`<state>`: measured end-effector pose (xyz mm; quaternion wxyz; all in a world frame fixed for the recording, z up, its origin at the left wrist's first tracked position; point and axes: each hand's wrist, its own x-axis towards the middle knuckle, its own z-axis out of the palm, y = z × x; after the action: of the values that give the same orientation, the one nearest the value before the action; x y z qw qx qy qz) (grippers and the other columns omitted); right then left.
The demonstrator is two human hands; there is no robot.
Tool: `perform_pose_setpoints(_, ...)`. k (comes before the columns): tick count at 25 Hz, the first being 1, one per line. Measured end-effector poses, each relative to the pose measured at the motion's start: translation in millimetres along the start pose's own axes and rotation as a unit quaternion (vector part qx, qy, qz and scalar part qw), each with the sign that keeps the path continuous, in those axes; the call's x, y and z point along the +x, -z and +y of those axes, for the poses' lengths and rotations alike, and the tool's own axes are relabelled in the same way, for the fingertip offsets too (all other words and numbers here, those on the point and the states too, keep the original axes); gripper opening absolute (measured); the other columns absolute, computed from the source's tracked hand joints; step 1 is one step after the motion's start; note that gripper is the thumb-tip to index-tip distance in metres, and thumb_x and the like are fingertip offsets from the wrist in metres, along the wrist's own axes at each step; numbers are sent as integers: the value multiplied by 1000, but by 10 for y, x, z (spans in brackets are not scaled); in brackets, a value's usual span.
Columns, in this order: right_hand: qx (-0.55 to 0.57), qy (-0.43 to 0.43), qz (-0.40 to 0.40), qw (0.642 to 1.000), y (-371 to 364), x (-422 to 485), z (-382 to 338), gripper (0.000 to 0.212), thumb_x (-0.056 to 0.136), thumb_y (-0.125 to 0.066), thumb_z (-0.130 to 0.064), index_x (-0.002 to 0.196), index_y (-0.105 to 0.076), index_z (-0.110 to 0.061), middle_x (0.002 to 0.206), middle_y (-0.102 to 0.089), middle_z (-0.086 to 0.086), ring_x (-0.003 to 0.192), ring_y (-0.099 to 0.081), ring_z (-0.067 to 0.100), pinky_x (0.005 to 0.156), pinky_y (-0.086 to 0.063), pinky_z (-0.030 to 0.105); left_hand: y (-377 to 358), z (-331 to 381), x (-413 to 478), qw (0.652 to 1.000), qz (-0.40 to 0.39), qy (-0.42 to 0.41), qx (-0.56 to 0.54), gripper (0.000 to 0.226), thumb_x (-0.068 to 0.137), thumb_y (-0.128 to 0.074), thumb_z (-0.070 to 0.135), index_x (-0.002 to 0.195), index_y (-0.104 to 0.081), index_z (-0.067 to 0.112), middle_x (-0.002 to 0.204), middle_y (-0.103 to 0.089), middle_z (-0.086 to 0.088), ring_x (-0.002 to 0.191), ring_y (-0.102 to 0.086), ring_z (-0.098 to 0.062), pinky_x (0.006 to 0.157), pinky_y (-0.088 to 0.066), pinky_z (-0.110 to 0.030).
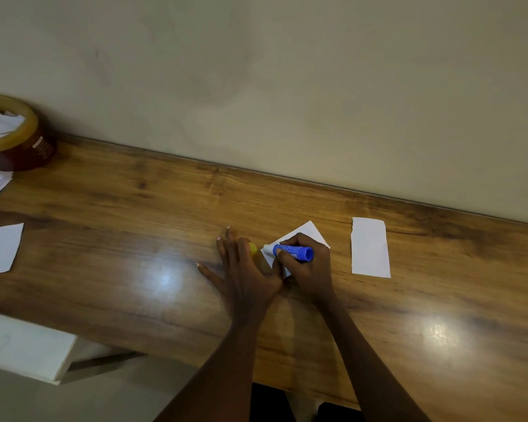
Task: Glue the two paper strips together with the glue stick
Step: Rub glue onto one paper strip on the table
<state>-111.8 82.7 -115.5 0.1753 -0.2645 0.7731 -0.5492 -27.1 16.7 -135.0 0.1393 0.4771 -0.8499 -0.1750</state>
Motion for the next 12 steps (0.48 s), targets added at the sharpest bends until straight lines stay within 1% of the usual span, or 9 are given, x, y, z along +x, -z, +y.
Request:
perform_pose_setpoints(3, -7, 25, 46, 999, -16, -18, -13, 15, 68, -64, -13, 72, -60, 1, 65, -59, 5, 53, -50, 5, 53, -41, 4, -7, -1, 2, 1000, 3, 2, 4, 69, 66, -59, 52, 121, -35, 16, 152, -22, -9, 142, -10, -28, 102, 16, -57)
perform_pose_setpoints(5, -21, 34, 96, 995, -26, -24, -21, 17, 67, -62, -14, 71, -59, 2, 65, -62, 13, 53, -49, 4, 53, -40, 6, -10, 8, 1, 1000, 6, 2, 5, 69, 66, -61, 53, 119, -37, 16, 151, -25, -10, 141, -12, -29, 102, 15, -57)
perform_pose_setpoints(7, -36, 40, 150, 987, -42, -34, -22, 18, 67, -62, -13, 72, -58, 3, 66, -65, 20, 52, -49, 7, 53, -41, 13, -11, 14, -2, 1000, 10, 3, 8, 69, 66, -62, 53, 118, -36, 17, 150, -26, -11, 141, -14, -30, 102, 14, -58)
perform_pose_setpoints(9, -45, 29, 201, 978, -58, -41, -22, 22, 67, -63, -14, 76, -59, 5, 68, -66, 21, 53, -51, 14, 54, -41, 14, -18, 8, 1, 1000, 12, 2, 7, 69, 66, -62, 53, 117, -34, 18, 150, -27, -10, 141, -15, -30, 102, 13, -58)
perform_pose_setpoints(12, -45, -10, 263, 964, -53, -3, -1, 23, 70, -65, -14, 82, -58, 4, 71, -66, 19, 55, -53, 19, 54, -39, 13, -23, 6, 2, 1000, 14, 2, 7, 67, 66, -63, 53, 116, -34, 18, 149, -29, -11, 140, -16, -30, 102, 12, -59)
